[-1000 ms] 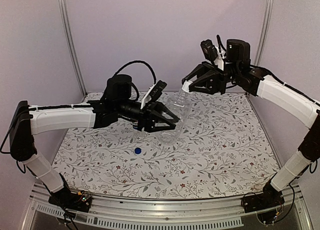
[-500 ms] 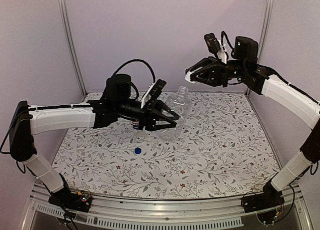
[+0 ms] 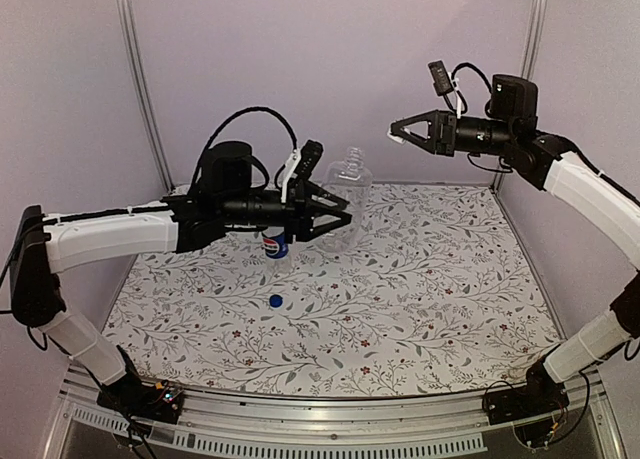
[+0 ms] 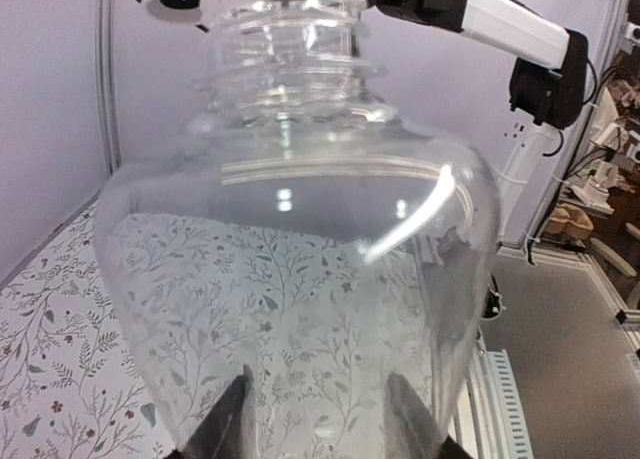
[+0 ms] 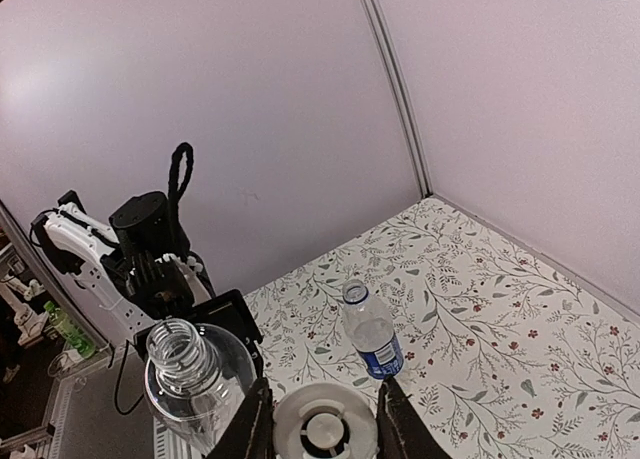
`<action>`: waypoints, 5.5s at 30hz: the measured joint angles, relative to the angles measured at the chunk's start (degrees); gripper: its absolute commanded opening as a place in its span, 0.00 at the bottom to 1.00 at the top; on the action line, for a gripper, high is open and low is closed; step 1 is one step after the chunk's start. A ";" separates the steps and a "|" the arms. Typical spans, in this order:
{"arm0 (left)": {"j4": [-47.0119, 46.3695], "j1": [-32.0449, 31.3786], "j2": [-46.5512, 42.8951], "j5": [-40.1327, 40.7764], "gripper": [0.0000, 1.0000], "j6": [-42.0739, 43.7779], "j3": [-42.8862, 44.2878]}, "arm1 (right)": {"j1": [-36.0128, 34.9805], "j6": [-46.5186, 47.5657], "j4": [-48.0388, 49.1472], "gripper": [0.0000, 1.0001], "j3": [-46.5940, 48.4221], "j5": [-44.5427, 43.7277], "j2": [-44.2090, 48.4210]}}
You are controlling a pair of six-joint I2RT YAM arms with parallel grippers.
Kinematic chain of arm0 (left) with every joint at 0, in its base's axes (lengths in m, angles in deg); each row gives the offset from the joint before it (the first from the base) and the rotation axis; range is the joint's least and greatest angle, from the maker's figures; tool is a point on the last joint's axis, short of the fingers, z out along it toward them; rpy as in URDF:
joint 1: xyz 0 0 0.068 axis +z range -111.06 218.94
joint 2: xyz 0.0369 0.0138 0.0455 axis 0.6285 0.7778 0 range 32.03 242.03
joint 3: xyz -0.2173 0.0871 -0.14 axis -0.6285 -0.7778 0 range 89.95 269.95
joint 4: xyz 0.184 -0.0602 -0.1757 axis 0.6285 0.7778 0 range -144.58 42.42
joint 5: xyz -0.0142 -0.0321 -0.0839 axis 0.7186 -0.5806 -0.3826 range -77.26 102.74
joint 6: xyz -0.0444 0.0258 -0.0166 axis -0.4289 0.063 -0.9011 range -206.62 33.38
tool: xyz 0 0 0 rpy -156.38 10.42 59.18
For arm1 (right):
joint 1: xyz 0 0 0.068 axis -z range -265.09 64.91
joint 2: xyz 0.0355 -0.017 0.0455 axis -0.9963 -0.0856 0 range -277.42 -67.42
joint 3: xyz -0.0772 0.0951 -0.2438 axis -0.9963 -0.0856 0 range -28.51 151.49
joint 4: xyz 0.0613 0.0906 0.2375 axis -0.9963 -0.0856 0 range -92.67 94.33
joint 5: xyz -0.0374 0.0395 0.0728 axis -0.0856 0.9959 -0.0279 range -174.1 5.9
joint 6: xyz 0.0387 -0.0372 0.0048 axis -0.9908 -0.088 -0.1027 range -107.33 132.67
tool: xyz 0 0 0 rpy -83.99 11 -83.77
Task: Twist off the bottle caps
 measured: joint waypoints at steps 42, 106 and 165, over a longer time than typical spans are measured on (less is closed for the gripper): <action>-0.59 4.09 -7.52 19.78 0.31 -2.27 -3.17 | -16.22 5.44 22.53 0.16 -41.92 -24.94 -9.64; -1.60 4.50 -7.48 13.40 0.35 -2.23 -3.76 | -20.15 11.06 -0.44 0.99 -12.76 -33.44 5.57; 2.36 0.85 -4.37 15.17 1.00 2.45 -2.69 | -15.69 12.44 -10.23 0.00 1.49 -31.32 -5.86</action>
